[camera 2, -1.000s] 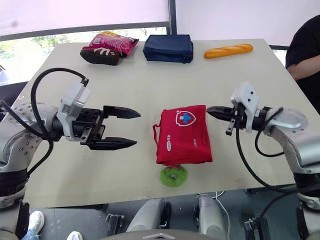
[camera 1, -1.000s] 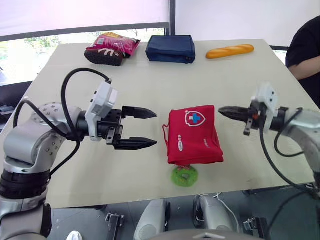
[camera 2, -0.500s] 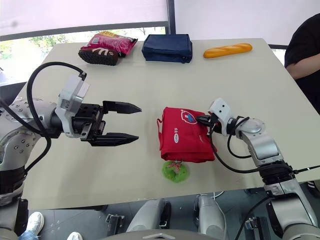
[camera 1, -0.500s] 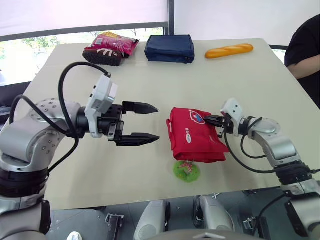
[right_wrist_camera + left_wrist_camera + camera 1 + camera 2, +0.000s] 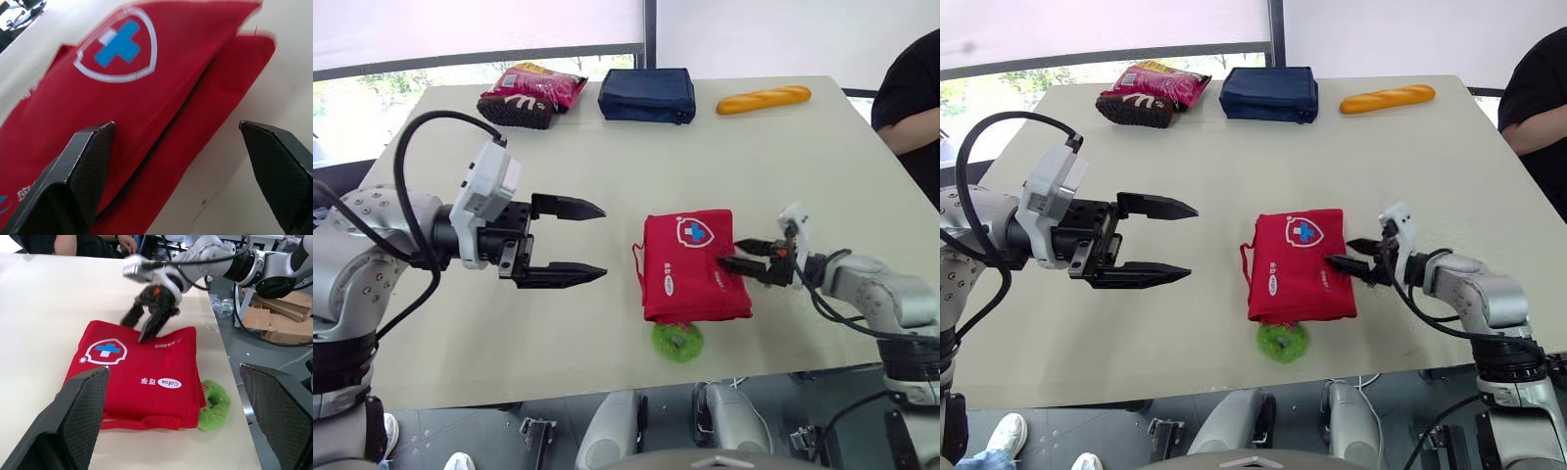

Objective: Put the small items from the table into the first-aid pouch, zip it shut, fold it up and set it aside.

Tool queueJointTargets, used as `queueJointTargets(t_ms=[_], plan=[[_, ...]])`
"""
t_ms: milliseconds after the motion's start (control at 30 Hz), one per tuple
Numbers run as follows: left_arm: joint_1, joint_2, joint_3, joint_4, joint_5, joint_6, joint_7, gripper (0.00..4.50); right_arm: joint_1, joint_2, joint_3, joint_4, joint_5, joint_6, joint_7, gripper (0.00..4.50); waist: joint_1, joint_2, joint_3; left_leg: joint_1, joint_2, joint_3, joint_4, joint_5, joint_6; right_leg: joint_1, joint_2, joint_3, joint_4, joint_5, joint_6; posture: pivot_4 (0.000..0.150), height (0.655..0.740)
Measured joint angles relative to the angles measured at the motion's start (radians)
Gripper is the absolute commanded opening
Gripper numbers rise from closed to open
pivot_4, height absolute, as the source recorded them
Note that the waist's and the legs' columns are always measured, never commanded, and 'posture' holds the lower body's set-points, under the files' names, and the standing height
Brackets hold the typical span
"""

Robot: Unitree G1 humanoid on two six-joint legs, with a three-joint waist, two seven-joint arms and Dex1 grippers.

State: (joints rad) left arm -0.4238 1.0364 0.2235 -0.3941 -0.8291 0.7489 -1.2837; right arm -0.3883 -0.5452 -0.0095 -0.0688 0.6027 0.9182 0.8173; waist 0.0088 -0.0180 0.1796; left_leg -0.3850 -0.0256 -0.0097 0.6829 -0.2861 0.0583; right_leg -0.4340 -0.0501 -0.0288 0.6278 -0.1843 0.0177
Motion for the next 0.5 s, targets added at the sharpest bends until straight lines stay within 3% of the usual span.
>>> queueJointTargets(t_ms=[67,167,267,300,367,467,500], plan=[[0.0,0.0,0.0,-0.004,0.0,0.0,0.0,4.5,-0.006,-0.003,0.008,0.001,0.009,0.028,0.013,4.42,-0.001,0.0,0.0,0.0,0.0,0.0,0.0,0.0,0.0,0.0,0.001,0.0,0.0,0.0,0.0,0.15,0.7397],[-0.001,0.0,0.0,-0.008,0.001,0.0,0.0,4.5,-0.02,-0.001,0.032,0.0,0.05,0.098,0.044,3.69,-0.004,0.0,0.0,0.0,0.001,0.0,0.0,0.0,0.0,0.0,0.001,0.0,0.0,0.0,0.0,0.15,0.7397],[-0.001,0.0,0.0,-0.008,0.001,-0.001,0.0,4.5,-0.035,0.0,0.042,0.0,0.065,0.12,0.056,2.25,-0.007,0.0,0.0,0.0,0.001,0.0,0.0,0.0,0.0,0.0,0.001,0.0,0.0,0.0,0.0,0.15,0.7397],[-0.001,0.0,0.0,-0.008,0.001,-0.001,0.0,4.5,-0.043,0.007,0.04,0.005,0.065,0.122,0.05,1.58,-0.009,0.0,0.0,0.0,0.001,0.0,0.0,0.0,0.0,0.0,0.001,0.0,0.0,0.0,0.0,0.15,0.7397],[-0.001,0.0,0.0,-0.008,0.001,-0.001,0.0,4.5,-0.045,0.01,0.04,0.006,0.065,0.122,0.048,1.36,-0.01,0.0,0.0,0.0,0.001,0.0,0.0,0.0,0.0,0.0,0.001,0.0,0.0,0.0,0.0,0.15,0.7397],[-0.005,0.0,0.0,-0.008,0.001,-0.002,0.0,4.5,-0.085,0.088,-0.007,0.063,0.07,0.108,-0.022,0.15,-0.019,0.0,0.0,0.0,0.001,0.0,0.0,0.001,-0.002,0.0,0.002,0.0,0.0,0.0,0.0,0.15,0.7397],[-0.008,0.0,0.0,-0.007,0.001,-0.005,0.0,4.5,-0.105,0.118,-0.037,0.104,0.068,0.085,-0.064,0.06,-0.019,0.0,0.0,0.0,0.001,0.0,0.0,0.001,-0.002,0.0,0.002,0.0,0.001,0.0,0.0,0.15,0.7397]])
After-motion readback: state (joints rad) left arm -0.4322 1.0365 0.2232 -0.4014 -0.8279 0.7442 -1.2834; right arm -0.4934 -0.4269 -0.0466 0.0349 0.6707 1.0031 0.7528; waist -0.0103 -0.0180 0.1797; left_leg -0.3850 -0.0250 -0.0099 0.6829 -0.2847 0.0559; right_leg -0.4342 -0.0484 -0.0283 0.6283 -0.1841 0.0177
